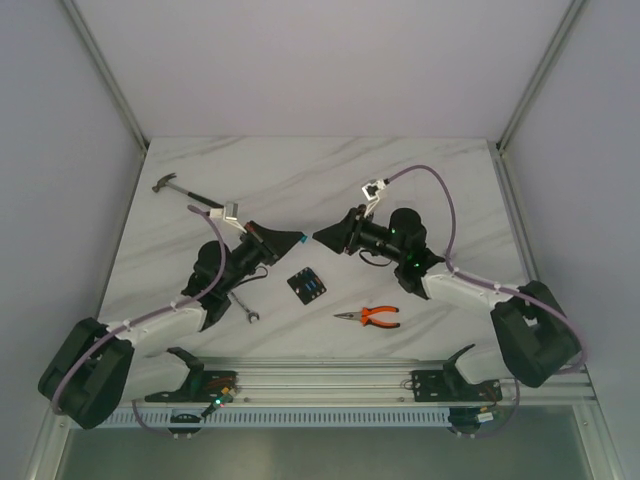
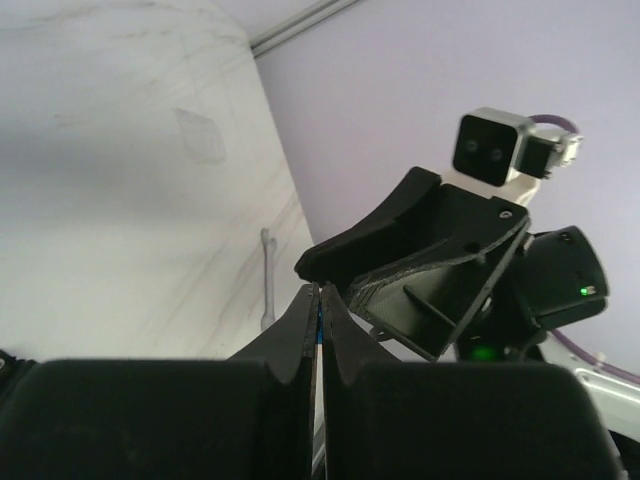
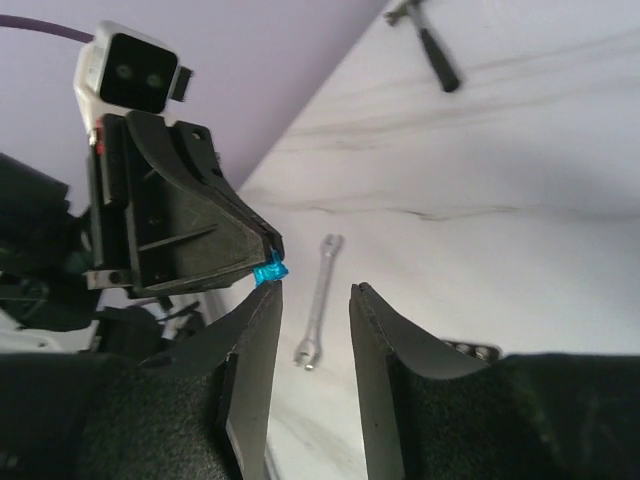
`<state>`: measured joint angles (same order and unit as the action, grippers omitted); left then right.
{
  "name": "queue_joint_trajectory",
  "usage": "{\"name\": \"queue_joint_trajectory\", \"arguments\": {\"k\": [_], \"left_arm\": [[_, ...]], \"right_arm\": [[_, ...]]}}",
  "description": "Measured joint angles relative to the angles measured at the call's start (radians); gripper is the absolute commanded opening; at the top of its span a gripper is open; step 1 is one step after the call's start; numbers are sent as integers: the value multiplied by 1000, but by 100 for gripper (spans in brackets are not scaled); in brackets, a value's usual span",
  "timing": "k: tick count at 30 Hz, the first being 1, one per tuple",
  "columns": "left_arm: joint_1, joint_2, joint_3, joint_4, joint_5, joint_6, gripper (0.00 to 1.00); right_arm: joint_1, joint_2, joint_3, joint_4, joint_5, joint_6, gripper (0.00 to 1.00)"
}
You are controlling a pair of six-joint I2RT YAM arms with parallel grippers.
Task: Snap on the fuse box
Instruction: Pick up the fuse from the center of the board.
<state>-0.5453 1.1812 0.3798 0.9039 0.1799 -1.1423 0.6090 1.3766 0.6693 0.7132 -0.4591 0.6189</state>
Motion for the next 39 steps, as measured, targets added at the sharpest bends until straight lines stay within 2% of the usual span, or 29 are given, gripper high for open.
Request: {"name": "queue_joint_trajectory", "arguments": {"k": [5,11,31,39], "left_arm": [[0,-48,-24,56,-20,2,0],[0,-84,-50,107,-30,3,0],[-23,-97,-58,203,-43,-2,0],[-34,-74,-58,228,-53,-11,0]], "right_arm": [[-5,50,-5,183,-90,123,37],[-5,88,-5,312,-155,203,35],[6,178,28,503,-222,307,32],[9,202,33,548,-229,335,23]]}}
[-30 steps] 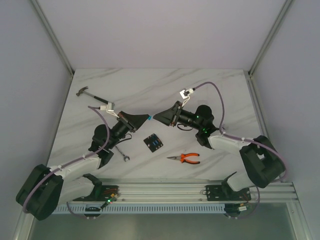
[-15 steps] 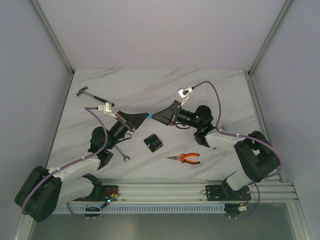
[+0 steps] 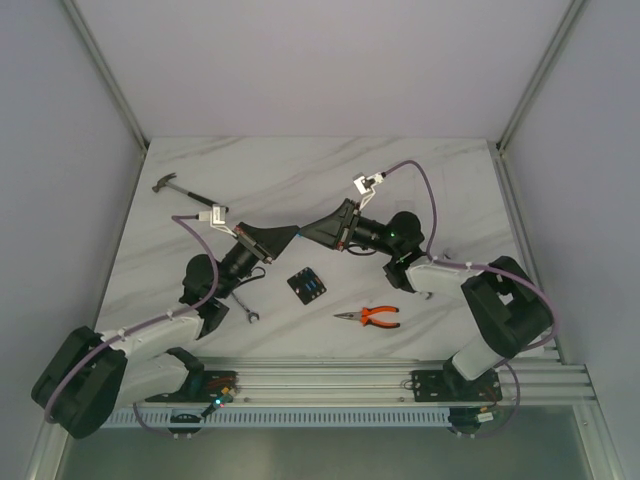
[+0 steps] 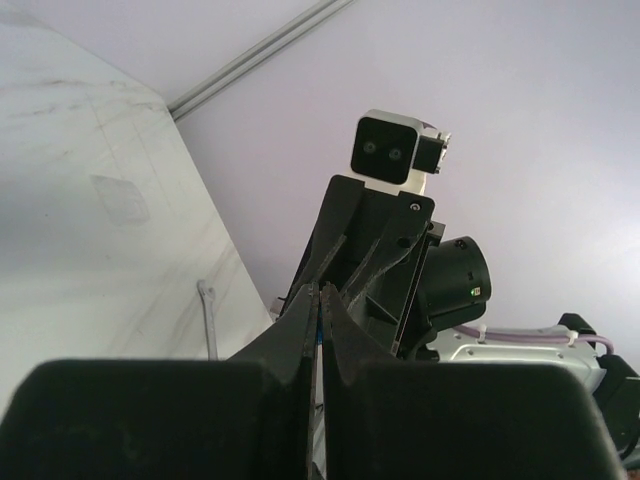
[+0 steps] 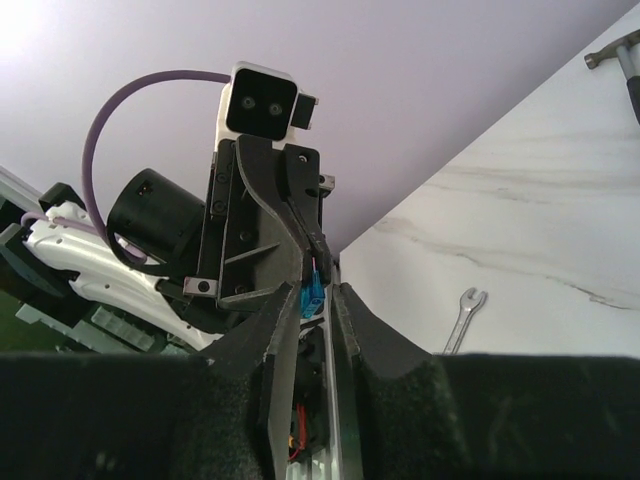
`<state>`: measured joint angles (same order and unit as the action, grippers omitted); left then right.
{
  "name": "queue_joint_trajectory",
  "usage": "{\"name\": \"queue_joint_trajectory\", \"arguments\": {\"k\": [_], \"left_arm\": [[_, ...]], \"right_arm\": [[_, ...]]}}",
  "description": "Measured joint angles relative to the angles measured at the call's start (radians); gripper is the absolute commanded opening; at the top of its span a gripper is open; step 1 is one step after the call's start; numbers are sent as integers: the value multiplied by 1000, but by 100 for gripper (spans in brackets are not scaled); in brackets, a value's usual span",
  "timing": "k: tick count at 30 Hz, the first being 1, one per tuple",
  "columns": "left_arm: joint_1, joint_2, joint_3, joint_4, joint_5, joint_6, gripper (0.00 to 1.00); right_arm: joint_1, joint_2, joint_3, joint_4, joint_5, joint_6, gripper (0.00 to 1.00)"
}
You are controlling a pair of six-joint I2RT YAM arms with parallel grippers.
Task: Snap on the fuse box
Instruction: Pick up the fuse from the center of the board, then install the fuse at the fuse box base.
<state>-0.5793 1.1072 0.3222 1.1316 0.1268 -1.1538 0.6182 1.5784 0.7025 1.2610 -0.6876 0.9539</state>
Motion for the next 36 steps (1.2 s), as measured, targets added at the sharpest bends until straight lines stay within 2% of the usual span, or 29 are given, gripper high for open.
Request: {"name": "queue_joint_trajectory", "arguments": {"k": [8,11,20,25,30,36], "left_arm": [[-5,1,-5,13,-15,-6,0],[-5,-3,-14,14,-23,-5,7],[4,-77,-69,-76,-59,7,23],[43,-184,-86,-251,-92,45,31],[80,-289,-119,-462,-126,75,37],[101,-267,-143,-607,-121,78,39]], "right_arm": [[3,0,0,17,0,11,7],[3,0,0,3,-1,8,0],[14,0,22,-140,-14,-60,0],[20,0,102,-364,-3,-175,0],[49,1,226,-684,42,-323,0],[100,63,429,-1089,148,-494,0]]}}
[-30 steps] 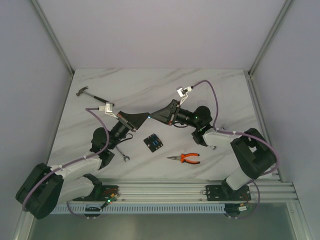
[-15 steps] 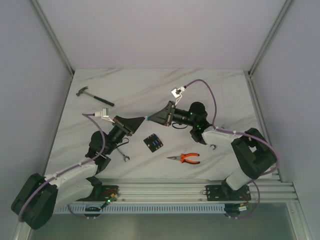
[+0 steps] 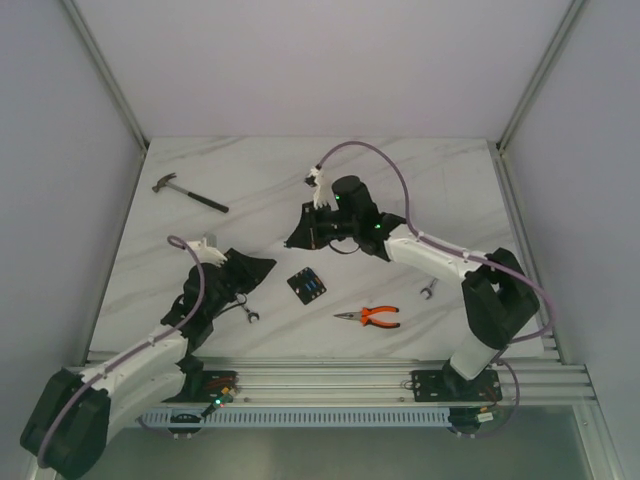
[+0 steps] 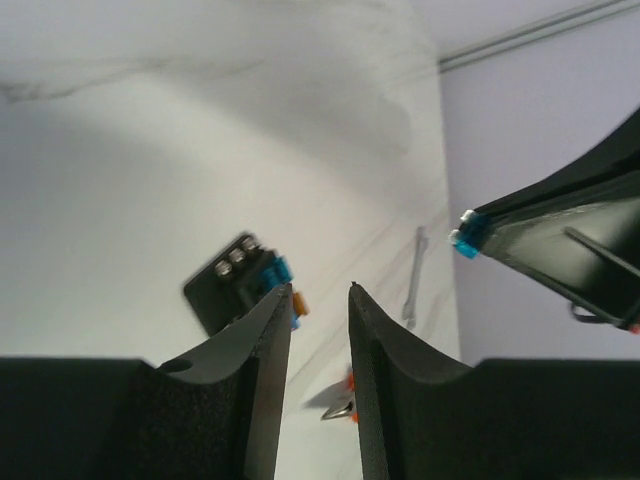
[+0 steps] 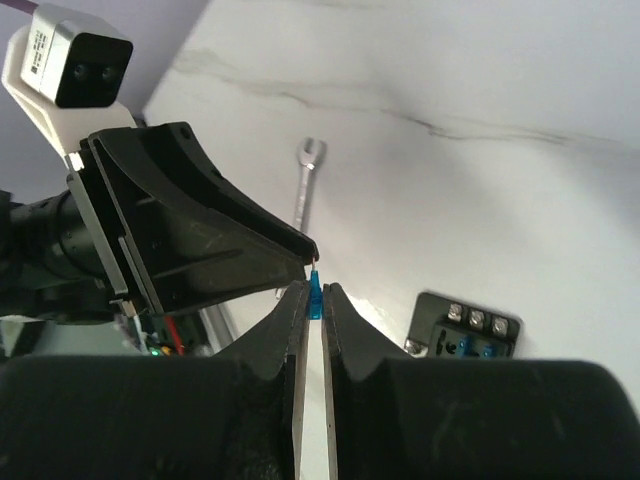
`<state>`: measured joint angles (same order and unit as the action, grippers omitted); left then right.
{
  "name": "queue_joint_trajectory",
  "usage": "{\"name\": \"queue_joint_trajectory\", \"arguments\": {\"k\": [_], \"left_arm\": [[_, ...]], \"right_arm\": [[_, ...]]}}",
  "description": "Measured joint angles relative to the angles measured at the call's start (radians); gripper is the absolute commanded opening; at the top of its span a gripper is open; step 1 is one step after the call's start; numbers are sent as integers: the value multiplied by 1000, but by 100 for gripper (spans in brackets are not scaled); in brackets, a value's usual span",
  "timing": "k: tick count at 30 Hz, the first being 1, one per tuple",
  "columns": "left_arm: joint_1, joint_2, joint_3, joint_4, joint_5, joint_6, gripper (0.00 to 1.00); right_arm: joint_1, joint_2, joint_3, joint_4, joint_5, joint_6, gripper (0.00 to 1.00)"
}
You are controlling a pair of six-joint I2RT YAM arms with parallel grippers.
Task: Snap on the fuse box
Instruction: Install the fuse at the fuse box base.
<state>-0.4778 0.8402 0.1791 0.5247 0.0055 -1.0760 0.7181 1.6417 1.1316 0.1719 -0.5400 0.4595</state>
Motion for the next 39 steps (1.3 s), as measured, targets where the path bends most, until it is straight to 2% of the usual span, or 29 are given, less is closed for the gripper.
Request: {"name": "queue_joint_trajectory", "arguments": {"k": [5,11,24,39], "left_arm": [[1,161,0,-7,63,-16,36],[1,332,2,21,153,-51,34],[-28,611,84,99,274,-90,24],[-48,711,144,156,285,-95,23]], "right_arm": [[47,82,126,-258,97,-94,0],[89,138,180,-451,201,-146,0],[110,176,262,-608,340,-180,0],[187,286,418,-797,502,-223,0]]}}
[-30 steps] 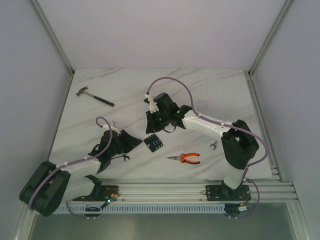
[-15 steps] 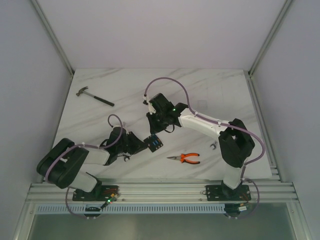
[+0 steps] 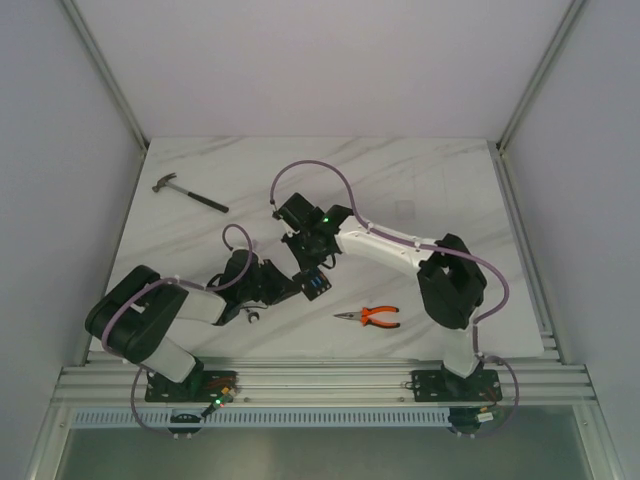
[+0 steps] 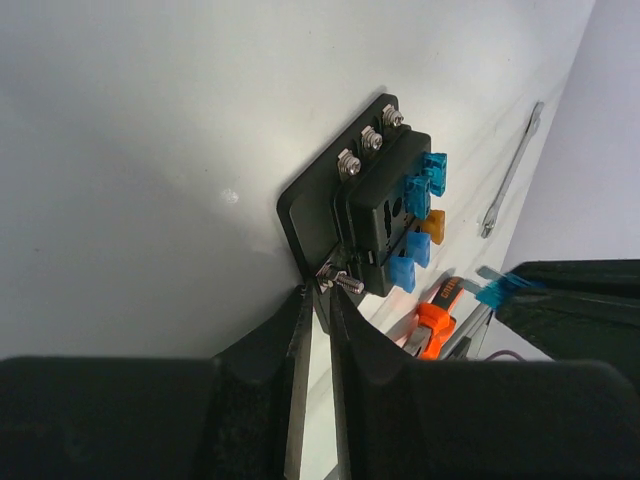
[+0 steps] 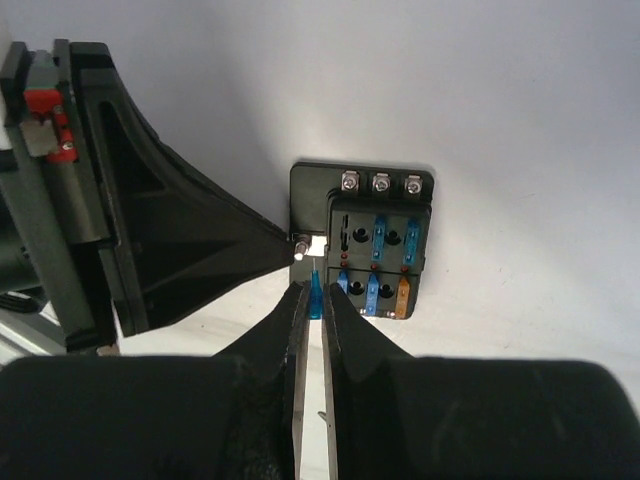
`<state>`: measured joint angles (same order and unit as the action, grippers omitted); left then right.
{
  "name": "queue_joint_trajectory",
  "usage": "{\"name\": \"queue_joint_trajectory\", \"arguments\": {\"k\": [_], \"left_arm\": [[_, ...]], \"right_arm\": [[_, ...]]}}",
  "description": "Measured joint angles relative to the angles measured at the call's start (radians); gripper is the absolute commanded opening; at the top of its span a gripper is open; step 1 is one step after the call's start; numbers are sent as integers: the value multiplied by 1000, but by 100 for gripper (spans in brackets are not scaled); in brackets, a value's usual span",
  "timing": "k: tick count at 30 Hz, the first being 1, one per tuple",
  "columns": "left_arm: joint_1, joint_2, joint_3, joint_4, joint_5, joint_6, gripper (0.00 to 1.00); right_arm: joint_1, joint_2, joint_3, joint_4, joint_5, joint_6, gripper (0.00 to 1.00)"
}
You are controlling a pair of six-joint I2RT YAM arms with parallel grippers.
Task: Snap on the fuse box
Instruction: Install the fuse at the fuse box base.
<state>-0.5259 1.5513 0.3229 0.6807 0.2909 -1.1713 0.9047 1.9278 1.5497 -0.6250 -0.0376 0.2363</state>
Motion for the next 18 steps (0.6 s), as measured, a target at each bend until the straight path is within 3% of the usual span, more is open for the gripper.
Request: {"name": "queue_joint_trajectory", "arguments": {"k": [6,18], "left_arm": [[-2,-22,-1,-7,-15,-3,40],[-2,-276,-24,-187,-171,32,57]], "right_arm": [[23,79,76,-67,69,-13,0],[34,161,184,-153,129,-32,0]]}}
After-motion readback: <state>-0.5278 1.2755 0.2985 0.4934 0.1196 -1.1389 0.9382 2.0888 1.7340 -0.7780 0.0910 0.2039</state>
